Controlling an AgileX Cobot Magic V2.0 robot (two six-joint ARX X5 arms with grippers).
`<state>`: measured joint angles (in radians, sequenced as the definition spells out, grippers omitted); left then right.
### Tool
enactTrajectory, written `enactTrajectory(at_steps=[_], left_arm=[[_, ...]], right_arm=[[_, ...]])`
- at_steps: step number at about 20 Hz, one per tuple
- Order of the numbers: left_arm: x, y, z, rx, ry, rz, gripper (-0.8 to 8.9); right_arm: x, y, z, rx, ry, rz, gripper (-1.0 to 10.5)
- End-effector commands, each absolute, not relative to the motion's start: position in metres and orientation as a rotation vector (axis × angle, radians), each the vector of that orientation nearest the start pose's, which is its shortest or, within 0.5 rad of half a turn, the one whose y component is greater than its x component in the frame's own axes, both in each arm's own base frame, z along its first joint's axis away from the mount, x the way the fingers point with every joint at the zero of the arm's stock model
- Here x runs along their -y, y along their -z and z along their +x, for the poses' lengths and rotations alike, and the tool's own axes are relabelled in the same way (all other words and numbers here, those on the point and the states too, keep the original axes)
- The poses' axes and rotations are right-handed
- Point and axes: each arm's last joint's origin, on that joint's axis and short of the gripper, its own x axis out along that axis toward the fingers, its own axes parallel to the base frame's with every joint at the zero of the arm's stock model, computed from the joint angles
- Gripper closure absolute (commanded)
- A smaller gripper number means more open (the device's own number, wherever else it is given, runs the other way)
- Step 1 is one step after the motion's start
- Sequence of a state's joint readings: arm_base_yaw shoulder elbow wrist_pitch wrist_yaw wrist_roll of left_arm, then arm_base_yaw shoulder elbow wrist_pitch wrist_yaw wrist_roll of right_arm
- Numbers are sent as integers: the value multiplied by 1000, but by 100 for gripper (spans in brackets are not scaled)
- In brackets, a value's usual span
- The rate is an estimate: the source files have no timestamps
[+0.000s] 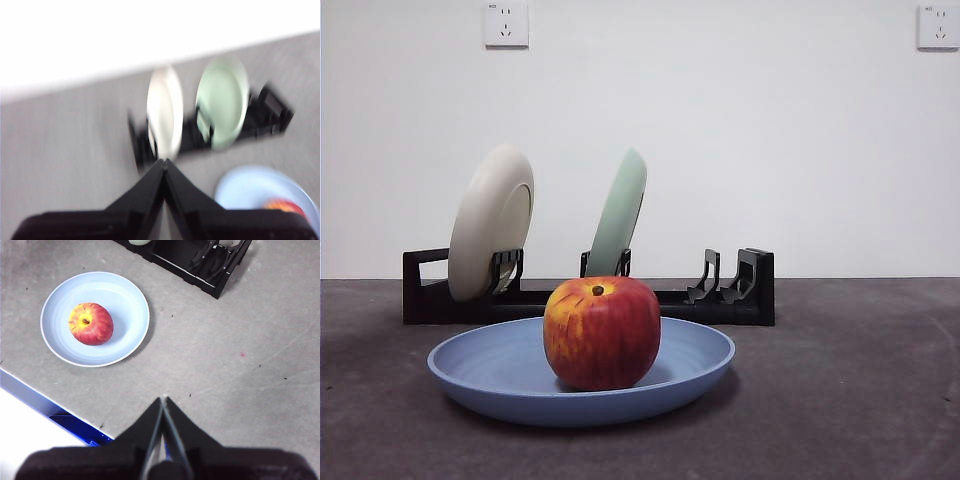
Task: Take the blue plate from the plate rack,put the plate on the table,take the apple from the table,put the apple in the plate
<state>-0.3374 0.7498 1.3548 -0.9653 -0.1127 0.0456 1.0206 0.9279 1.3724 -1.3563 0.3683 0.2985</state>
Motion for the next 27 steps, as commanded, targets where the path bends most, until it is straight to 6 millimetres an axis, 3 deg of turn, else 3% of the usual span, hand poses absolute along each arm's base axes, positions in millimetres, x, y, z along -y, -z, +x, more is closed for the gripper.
enactTrajectory(at_steps=[1,3,7,10,13,16,21,27], left_arm=[[24,-420,98,-229,299,356,817],[20,-389,112,-199,327,335,817],[12,-305,133,-165,406,269,817],[12,-248,131,-110,400,278,817],[12,-209,121,-72,386,251,817],[10,-182,112,-92,323,176,817],[7,-157,105,-105,206,70,817],[6,-147,98,-198,175,55,817]], right_arm=[[-91,-398,68,-796,-482,-332,946],[-91,-398,68,-797,-482,-333,946],[-92,-398,68,-797,-482,-333,946],[-91,-398,68,-796,-483,-333,946],[-92,-398,68,-797,-482,-333,946],[-91,-398,68,-796,-483,-333,946],[-92,-398,68,-797,-482,-333,946],[-92,-398,68,-796,-482,-333,946]])
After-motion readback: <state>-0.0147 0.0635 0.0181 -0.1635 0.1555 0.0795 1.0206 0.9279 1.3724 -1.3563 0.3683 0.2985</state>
